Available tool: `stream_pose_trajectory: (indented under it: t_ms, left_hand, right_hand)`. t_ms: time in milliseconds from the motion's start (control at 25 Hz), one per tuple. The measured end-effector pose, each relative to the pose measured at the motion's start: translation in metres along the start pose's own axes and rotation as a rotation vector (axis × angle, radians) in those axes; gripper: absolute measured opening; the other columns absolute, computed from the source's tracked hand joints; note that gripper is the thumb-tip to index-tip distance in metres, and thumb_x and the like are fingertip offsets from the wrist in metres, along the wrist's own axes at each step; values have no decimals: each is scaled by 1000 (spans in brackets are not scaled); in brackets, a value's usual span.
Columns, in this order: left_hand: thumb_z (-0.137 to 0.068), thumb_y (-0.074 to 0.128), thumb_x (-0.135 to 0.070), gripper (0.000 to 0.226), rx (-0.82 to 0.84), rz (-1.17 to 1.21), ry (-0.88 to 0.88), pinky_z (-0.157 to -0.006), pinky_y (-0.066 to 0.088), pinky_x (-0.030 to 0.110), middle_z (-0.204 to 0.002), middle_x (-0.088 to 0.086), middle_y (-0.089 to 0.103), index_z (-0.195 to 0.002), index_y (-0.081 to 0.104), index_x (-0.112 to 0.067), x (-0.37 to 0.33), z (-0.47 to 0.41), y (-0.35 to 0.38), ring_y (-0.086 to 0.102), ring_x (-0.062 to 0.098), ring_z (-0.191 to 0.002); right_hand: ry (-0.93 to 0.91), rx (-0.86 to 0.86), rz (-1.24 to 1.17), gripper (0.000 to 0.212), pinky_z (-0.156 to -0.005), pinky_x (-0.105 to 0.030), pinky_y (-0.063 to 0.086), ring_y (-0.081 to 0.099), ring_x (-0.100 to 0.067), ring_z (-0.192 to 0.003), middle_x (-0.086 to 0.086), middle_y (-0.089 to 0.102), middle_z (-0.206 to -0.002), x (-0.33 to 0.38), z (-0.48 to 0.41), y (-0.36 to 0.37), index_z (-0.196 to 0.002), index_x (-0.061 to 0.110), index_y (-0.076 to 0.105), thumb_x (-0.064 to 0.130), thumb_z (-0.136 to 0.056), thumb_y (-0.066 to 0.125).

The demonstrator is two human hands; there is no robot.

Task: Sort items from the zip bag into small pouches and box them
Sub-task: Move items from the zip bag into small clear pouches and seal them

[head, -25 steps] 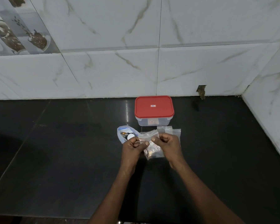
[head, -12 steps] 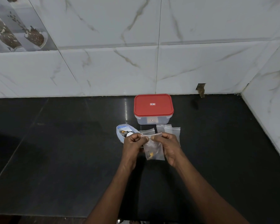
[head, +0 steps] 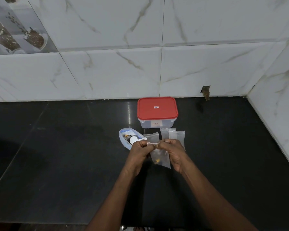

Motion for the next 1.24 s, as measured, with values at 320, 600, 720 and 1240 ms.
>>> stream_pose_trajectory:
  t_ms: [320, 600, 720, 1240]
  left_hand:
    - [-88, 70, 0, 12, -137, 125, -18, -92, 55, 52, -88, 23, 73, -80, 78, -5, -2, 5, -1, 68, 33, -83]
    - [-89, 63, 5, 16, -64, 164, -76, -86, 57, 48, -78, 14, 71, -78, 71, -3, -1, 7, 1, 68, 24, -74]
    - [-90, 60, 6, 15, -14, 198, -106, -87, 57, 49, -83, 17, 71, -81, 69, -2, -4, 9, 1, 71, 26, -76]
    - [-85, 64, -1, 20, -122, -100, 8, -60, 51, 27, -65, 5, 67, -67, 68, -10, -6, 3, 3, 61, 15, -64]
  right_hand:
    - [0, -102, -69, 4, -74, -39, 59, 71, -26, -82, -15, 75, -86, 0, 2, -6, -85, 1, 73, 1, -81, 72]
    - [-17, -29, -19, 5, -60, -22, 53, 65, -13, -66, -12, 70, -76, 0, 5, -2, -86, -2, 72, 1, -81, 72]
    - [-15, -12, 7, 8, -65, -27, 52, 63, -17, -68, -13, 69, -75, -1, 3, -1, -85, -4, 72, 2, -80, 73]
    - [-79, -43, 135, 6, -67, -29, 52, 65, -16, -70, -15, 73, -78, 0, 0, 4, -80, 2, 75, 8, -80, 74]
Point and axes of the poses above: each hand's wrist, its own z-axis away from the middle knuckle, its own y-axis out of the palm, x = y × z, the point moved 2 cm from there along -z, towards the middle knuckle
